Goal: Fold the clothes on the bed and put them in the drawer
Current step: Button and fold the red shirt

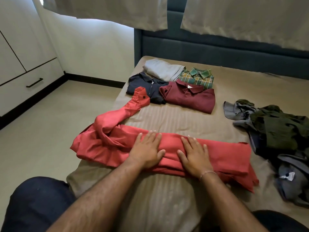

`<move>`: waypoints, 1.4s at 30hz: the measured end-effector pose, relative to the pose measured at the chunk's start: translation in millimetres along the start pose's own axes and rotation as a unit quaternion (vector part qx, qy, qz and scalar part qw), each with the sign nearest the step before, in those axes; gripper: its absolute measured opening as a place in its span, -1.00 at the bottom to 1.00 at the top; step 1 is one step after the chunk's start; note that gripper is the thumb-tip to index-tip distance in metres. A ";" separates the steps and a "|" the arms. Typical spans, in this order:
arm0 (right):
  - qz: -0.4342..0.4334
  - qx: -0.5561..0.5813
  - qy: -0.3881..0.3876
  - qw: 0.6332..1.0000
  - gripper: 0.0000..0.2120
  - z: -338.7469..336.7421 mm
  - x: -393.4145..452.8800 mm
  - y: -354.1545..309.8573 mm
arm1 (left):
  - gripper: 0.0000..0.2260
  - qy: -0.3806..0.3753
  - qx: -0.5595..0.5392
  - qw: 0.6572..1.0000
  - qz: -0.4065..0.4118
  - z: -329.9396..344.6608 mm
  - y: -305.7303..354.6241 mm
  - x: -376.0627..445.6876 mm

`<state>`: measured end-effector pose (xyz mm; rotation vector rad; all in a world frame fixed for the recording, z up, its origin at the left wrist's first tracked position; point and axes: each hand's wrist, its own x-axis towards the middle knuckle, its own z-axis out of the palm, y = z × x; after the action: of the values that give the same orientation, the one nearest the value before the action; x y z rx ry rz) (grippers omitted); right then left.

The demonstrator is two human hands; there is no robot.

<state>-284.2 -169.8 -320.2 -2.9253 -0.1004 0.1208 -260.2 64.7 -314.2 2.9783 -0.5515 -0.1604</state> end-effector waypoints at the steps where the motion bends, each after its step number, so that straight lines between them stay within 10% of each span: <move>1: 0.028 -0.027 -0.012 0.999 -0.33 7.5 -2.8 10.0 | -0.28 -0.013 -0.004 0.999 -0.034 8.9 -12.3 -4.7; 11: 0.164 -0.057 0.057 0.983 -0.28 13.9 0.6 19.8 | -0.29 0.038 -0.037 0.993 -0.106 21.3 -41.7 -19.7; 17: 0.054 0.013 0.134 0.989 -0.25 18.3 0.8 -13.9 | -0.63 0.275 -0.004 0.945 0.174 -20.9 -42.8 2.3; 20: -0.001 0.043 0.127 0.991 -0.25 20.4 -6.0 -29.9 | -0.54 0.297 0.073 0.952 0.015 -55.9 -60.5 28.2; 24: -0.033 0.069 0.093 0.993 -0.24 19.2 -8.9 -34.6 | -0.58 0.149 0.142 0.951 -0.230 -95.7 -101.3 39.8; 28: -0.035 0.127 0.094 0.987 -0.22 11.4 -8.3 -35.6 | -0.79 0.111 0.164 0.960 -0.197 -100.0 -121.5 39.3; 34: -0.037 0.210 0.127 0.969 -0.23 10.0 -0.1 -38.9 | -0.85 0.151 -0.230 0.961 0.020 -95.9 -102.1 28.4; 42: -0.134 0.274 0.200 0.931 -0.29 -11.8 22.0 -63.1 | -0.89 -0.016 -0.589 0.805 0.076 -131.7 -73.2 8.1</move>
<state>-265.0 -109.0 -296.9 -2.2925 -0.3364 -0.4219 -210.8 141.1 -193.9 1.7055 -0.4381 -0.3697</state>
